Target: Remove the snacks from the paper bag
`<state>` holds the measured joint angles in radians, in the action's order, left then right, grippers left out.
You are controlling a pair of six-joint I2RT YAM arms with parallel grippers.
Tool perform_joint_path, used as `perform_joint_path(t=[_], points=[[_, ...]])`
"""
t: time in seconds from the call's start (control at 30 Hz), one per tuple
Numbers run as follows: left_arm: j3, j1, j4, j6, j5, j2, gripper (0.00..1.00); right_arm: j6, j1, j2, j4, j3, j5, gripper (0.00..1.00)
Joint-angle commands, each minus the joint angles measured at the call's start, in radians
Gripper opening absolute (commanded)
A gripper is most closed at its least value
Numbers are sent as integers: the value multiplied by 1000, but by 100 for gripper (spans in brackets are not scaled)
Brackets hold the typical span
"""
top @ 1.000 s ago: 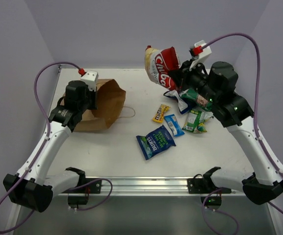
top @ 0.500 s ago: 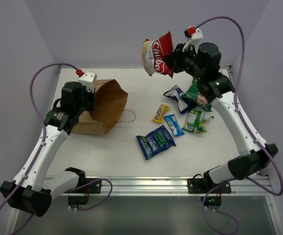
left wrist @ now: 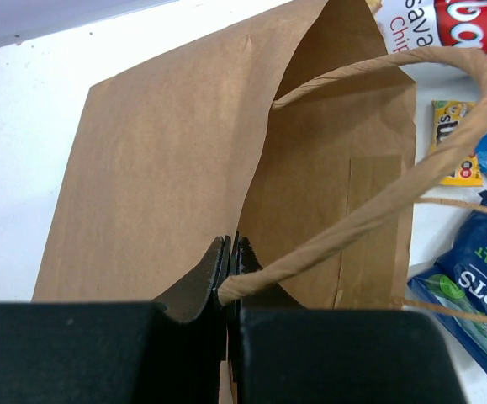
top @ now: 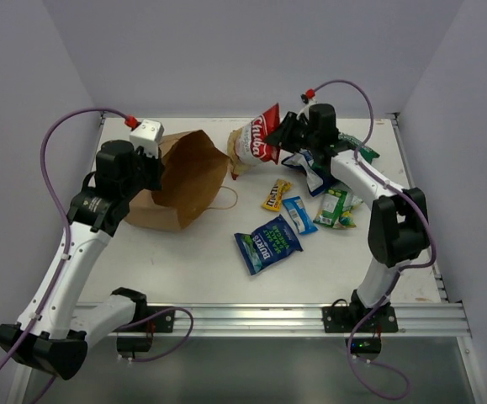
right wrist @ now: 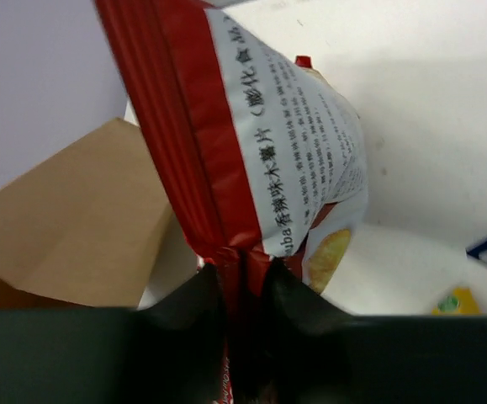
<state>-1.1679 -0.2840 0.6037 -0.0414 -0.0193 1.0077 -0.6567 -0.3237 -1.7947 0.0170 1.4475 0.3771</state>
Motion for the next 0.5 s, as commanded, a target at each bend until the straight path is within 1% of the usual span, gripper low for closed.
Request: perform_joint_path(t=[0.0,0.03,0.07,0.1,0.17,0.2,0.3,0.37,0.47], points=[[-55,-1,-21,3,54,-3,0,-86,43,50,-52,-93,2,39],[-56,-1,-21,-2,59,-3,0,-77,48,69,-37,-139,-39,46],[-64,-1,-21,-8,68,0,0,-66,55,89,-22,-154,-58,55],[-70,-1,-22,-11,73,2,0,-26,57,128,41,-162,-76,74],[-87,-1,-25,-28,93,6,0,17,58,170,107,-164,-147,89],[-93,-1,-28,-34,97,9,0,57,58,213,170,-162,-170,99],[-127,-1,-35,-63,113,23,0,123,58,282,272,-164,-259,99],[-156,-1,-35,-93,114,42,0,147,58,356,316,-177,-315,99],[-206,-1,-32,-144,114,80,0,198,58,461,366,-222,-343,99]])
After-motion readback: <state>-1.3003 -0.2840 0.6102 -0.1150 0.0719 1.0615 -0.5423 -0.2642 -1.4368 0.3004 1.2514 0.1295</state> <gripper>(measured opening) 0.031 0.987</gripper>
